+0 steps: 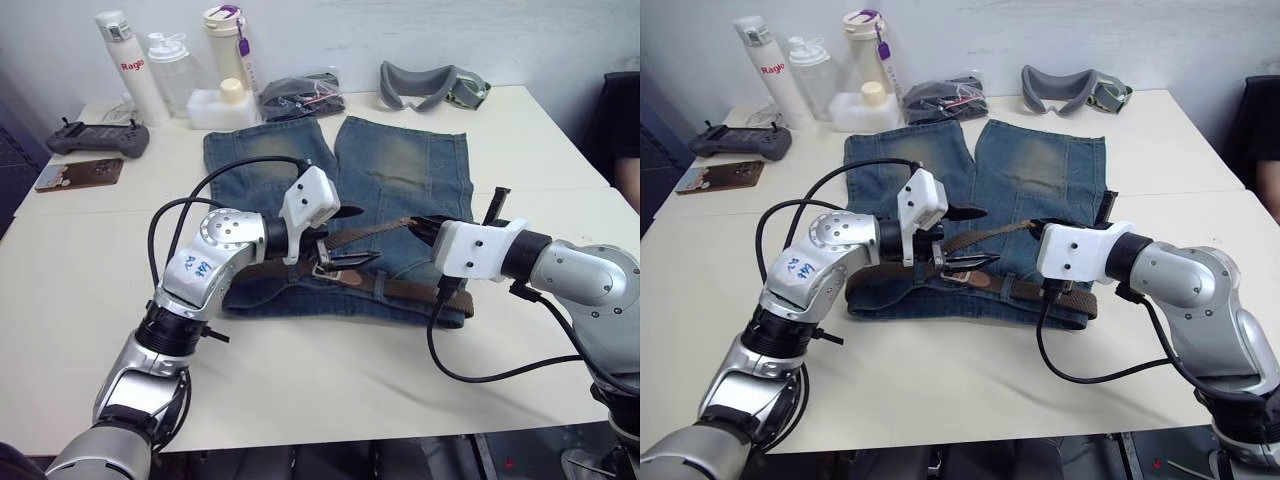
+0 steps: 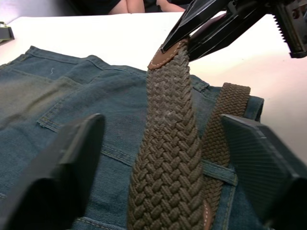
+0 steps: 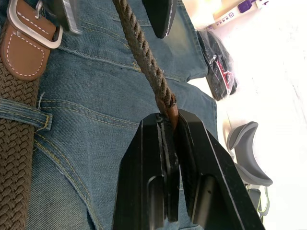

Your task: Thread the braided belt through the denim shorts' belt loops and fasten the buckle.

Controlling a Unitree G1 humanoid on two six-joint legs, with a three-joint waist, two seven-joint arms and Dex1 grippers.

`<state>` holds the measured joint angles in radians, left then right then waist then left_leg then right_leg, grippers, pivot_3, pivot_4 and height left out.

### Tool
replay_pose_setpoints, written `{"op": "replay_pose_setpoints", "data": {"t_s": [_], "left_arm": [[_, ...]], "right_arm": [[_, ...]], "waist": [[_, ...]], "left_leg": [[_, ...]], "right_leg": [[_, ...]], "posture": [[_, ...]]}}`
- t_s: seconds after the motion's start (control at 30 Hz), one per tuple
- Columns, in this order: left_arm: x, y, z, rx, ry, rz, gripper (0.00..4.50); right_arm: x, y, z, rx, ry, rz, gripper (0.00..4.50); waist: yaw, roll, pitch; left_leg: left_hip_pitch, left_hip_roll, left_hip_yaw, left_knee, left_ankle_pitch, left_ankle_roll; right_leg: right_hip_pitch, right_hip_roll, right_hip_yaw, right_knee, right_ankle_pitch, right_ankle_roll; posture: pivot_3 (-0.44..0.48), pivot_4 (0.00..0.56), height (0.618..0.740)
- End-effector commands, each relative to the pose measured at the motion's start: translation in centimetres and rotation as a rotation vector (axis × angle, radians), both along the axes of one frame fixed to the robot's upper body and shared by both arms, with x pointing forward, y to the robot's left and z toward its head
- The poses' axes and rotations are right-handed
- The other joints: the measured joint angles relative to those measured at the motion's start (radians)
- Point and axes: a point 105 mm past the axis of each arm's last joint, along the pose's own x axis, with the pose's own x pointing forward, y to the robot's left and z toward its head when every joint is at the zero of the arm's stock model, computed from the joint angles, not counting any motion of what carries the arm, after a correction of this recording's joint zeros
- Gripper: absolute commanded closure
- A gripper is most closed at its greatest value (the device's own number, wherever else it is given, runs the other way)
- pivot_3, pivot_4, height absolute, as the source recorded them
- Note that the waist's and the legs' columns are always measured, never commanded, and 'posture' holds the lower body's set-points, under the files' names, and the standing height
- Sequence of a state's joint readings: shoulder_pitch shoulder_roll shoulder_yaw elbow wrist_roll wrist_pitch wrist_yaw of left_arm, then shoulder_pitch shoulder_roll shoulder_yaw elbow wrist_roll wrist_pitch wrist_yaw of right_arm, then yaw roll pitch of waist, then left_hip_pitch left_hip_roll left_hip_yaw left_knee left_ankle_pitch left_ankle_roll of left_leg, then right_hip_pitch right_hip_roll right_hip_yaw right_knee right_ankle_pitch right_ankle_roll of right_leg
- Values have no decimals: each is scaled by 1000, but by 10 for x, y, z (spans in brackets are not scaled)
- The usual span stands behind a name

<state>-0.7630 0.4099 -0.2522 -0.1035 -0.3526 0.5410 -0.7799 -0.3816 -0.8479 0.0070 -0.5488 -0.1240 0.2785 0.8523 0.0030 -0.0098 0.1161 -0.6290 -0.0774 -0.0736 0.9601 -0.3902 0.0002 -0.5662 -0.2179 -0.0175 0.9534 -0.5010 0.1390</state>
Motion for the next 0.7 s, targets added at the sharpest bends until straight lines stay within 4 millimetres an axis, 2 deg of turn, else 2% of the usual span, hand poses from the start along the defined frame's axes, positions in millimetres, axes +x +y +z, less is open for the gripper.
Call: {"op": "replay_pose_setpoints", "data": {"t_s": [0.03,0.2,0.23,0.3,0.37,0.4,0.5,0.6,0.63,0.7], "left_arm": [[-4,-5,11,-19,-65,-30,2030],[-2,-5,8,-8,-86,-29,4226],[-1,-5,7,-7,-85,-29,4392],[1,-3,4,4,-79,-17,4392],[5,3,1,10,-67,5,4500],[7,7,0,12,-58,15,4500],[13,21,-3,21,-36,57,4500],[17,42,-7,43,-15,103,4500],[18,48,-8,50,-7,117,4500],[21,63,-9,64,8,149,4500]], "right_arm": [[-7,9,8,5,-31,38,4500],[-8,12,7,22,-12,43,4500],[-8,12,7,31,-5,44,4500],[-9,14,8,87,31,46,4500],[-10,14,11,129,54,46,3623],[-11,12,12,143,67,45,3342],[-13,6,14,168,99,30,1891],[-19,-4,5,183,213,2,599],[-22,-6,-1,201,278,2,37],[-28,-7,-11,191,357,-4,37]], "waist": [[-2,0,0],[-4,0,0],[-4,0,0],[-4,0,0],[-3,0,0],[-3,0,0],[-3,0,0],[-4,0,0],[-4,0,0],[-4,0,0]], "left_leg": [[0,0,0,0,0,0],[0,0,0,0,0,0],[0,0,0,0,0,0],[0,0,0,0,0,0],[0,0,0,0,0,0],[0,0,0,0,0,0],[0,0,0,0,0,0],[0,0,-1,0,0,0],[1,0,-1,0,0,0],[1,0,-2,0,0,0]], "right_leg": [[0,0,0,0,0,0],[0,0,0,0,1,1],[0,0,0,0,1,1],[0,0,0,0,1,1],[0,0,0,0,1,1],[0,0,0,0,1,2],[0,0,0,0,1,2],[0,0,0,0,1,2],[0,0,0,0,1,2],[0,0,-1,0,1,2]], "posture": [[0,150,627],[0,150,627],[0,150,627],[0,150,627],[0,150,627],[0,150,627],[0,150,627],[0,150,627],[0,150,627],[0,150,627]]}}
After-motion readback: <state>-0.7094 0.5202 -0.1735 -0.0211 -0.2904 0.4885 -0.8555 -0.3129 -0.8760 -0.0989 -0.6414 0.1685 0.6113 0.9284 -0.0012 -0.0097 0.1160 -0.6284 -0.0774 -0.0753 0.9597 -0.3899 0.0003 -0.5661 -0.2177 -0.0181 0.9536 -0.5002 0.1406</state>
